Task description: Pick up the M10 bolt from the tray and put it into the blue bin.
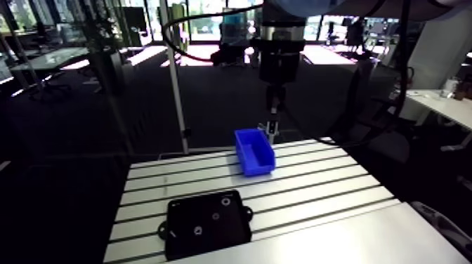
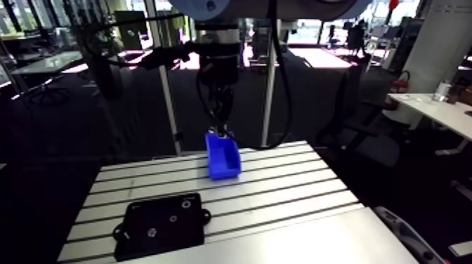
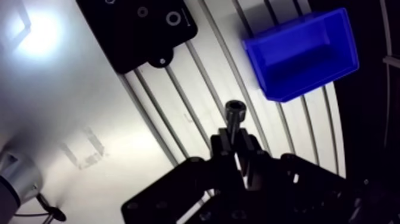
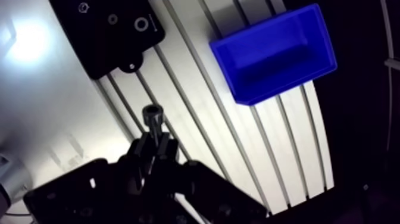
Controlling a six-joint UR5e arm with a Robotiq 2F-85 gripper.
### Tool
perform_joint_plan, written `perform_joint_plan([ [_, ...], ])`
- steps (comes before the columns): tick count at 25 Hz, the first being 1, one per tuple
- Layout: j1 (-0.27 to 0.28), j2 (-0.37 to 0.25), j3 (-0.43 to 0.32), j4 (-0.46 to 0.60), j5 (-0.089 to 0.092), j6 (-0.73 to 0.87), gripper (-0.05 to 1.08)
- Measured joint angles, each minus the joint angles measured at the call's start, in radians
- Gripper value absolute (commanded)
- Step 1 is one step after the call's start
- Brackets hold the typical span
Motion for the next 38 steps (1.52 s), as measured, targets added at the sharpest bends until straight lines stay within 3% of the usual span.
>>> perform_joint_plan([
  [5, -0.010, 0.056, -0.073, -0.002, -0.032, -0.190, 1.03],
  [10, -0.008, 0.119, -0.134, -0.021, -0.042, -0.276, 1.03],
  [16, 0.000, 0.202, -0.163, -0.122, -0.047, -0.307, 1.03],
  [24, 0.029, 0.302, -0.187, -0.198, -0.067, -0.305, 1.03],
  [32, 0.048, 0.363, -0.196, -0.230, -0.087, -0.297, 1.03],
  [38, 0.047, 0.387, -0.197, -0.233, -0.090, -0.294, 1.03],
])
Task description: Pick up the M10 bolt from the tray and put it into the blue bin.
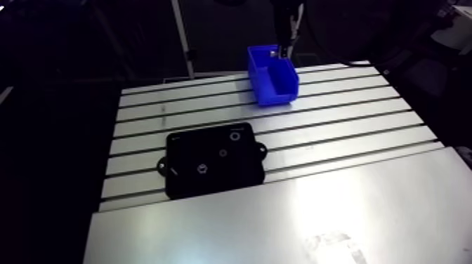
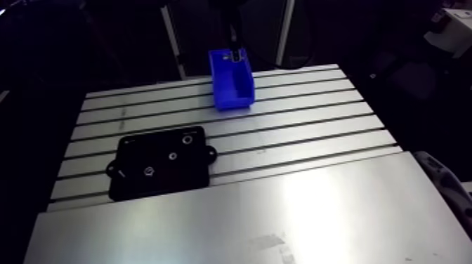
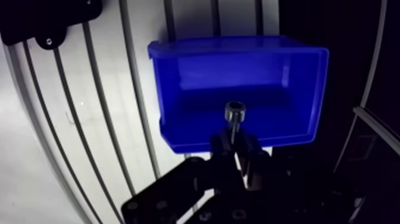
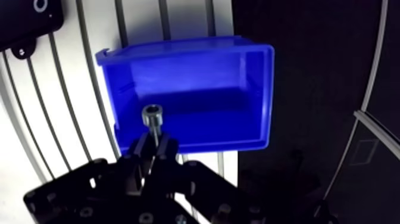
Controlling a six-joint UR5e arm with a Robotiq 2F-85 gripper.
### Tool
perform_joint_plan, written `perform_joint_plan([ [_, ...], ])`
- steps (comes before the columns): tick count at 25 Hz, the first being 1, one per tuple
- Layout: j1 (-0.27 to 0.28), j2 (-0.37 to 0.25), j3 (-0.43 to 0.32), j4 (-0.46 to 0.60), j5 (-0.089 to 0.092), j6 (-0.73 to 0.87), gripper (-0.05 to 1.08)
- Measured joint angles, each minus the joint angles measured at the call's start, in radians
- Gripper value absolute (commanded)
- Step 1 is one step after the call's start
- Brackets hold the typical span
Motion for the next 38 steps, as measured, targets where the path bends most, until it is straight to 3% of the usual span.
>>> perform_joint_plan([
  [25, 0.003, 0.148, -0.024, -0.052, -0.001, 0.041, 1.00],
  [26, 0.004, 0.152, -0.025, -0.052, -0.001, 0.043, 0.96],
  [27, 0.005, 0.155, -0.026, -0.053, -0.001, 0.044, 0.85],
  [29, 0.006, 0.159, -0.027, -0.054, -0.001, 0.046, 0.22],
  [30, 0.006, 0.161, -0.027, -0.054, -0.001, 0.046, 0.01],
  [38, 0.012, 0.159, -0.033, -0.052, -0.003, 0.058, 0.01],
])
